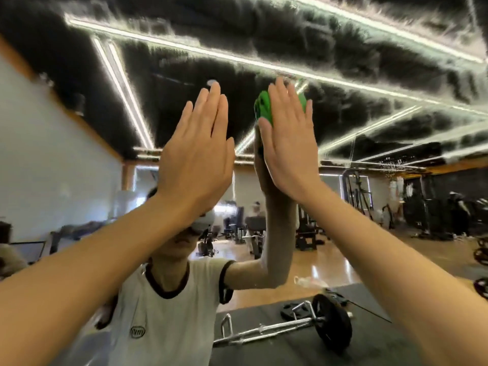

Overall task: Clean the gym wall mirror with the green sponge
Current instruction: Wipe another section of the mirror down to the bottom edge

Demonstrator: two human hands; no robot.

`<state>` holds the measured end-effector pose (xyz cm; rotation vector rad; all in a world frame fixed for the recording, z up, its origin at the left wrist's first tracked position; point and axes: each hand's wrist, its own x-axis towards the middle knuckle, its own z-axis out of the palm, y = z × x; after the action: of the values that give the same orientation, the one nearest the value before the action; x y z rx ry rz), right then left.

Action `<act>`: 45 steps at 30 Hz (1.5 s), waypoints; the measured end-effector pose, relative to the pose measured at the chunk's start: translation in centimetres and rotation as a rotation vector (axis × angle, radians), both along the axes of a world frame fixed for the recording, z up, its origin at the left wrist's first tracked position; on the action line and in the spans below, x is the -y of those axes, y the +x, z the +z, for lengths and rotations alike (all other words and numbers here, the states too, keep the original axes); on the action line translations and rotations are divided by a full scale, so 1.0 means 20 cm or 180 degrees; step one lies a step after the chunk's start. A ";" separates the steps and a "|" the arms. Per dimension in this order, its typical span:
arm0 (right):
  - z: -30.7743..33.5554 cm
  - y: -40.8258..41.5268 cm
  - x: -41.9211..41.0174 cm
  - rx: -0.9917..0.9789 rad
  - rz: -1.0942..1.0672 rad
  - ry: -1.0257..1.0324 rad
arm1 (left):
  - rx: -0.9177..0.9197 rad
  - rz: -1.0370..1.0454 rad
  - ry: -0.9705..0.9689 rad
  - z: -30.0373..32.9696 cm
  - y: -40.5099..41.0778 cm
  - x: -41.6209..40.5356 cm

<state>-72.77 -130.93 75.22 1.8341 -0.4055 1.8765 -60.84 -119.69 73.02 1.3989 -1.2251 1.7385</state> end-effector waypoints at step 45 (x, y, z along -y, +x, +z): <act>-0.48 -0.52 0.51 -0.0195 0.0145 0.0233 | 0.0511 -0.0089 0.0299 -0.24 -0.38 0.49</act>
<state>-83.15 -141.05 65.57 1.9591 -0.4195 1.8526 -68.48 -129.50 68.23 1.3084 -1.4219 1.8238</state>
